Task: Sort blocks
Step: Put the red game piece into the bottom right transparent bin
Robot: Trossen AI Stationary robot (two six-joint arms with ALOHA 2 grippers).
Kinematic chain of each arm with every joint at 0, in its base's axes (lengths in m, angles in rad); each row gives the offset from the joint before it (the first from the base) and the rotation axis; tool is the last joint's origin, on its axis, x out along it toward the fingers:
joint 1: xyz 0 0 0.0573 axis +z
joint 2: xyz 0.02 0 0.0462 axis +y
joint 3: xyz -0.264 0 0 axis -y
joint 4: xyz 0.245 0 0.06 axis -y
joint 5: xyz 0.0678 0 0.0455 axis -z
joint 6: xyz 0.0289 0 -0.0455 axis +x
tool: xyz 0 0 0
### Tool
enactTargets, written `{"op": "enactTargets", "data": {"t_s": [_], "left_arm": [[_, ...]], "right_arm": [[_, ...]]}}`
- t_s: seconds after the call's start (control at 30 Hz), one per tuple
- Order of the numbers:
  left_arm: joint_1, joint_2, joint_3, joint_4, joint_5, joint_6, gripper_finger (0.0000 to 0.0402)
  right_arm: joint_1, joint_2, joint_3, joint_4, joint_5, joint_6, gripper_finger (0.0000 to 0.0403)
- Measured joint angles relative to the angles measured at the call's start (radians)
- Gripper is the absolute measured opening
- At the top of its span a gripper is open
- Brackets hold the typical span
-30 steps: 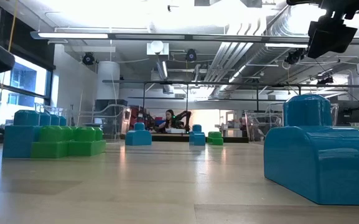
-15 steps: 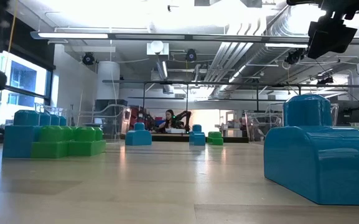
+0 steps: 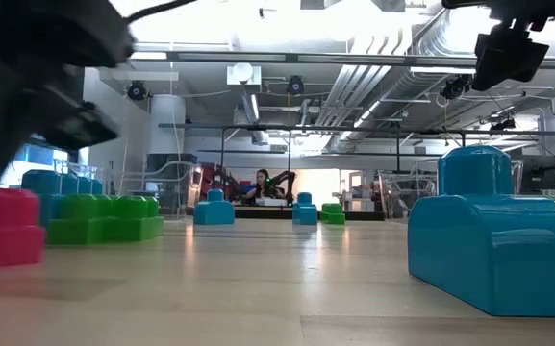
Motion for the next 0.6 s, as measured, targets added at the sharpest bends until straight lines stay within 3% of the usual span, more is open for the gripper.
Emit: {"op": "enactTargets", "data": {"t_s": [0.13, 0.27, 0.37, 0.6], "left_arm": [[0.081, 0.0, 0.006, 0.015, -0.025, 0.042, 0.0], [0.14, -0.036, 0.048, -0.094, 0.072, -0.001, 0.0], [0.125, -0.101, 0.05, -0.121, 0.099, -0.071, 0.0], [-0.017, -0.142, -0.006, 0.05, -0.09, -0.381, 0.0003]], "right_arm": [[0.0, 0.0, 0.0, 0.0, 0.027, 0.0, 0.0228], [0.0, 0.0, 0.0, 0.0, 0.029, 0.004, 0.0228], [0.0, 0.0, 0.0, 0.0, 0.031, 0.007, 0.0228], [0.0, 0.0, 0.0, 0.0, 0.063, 0.002, 0.0228]]}}
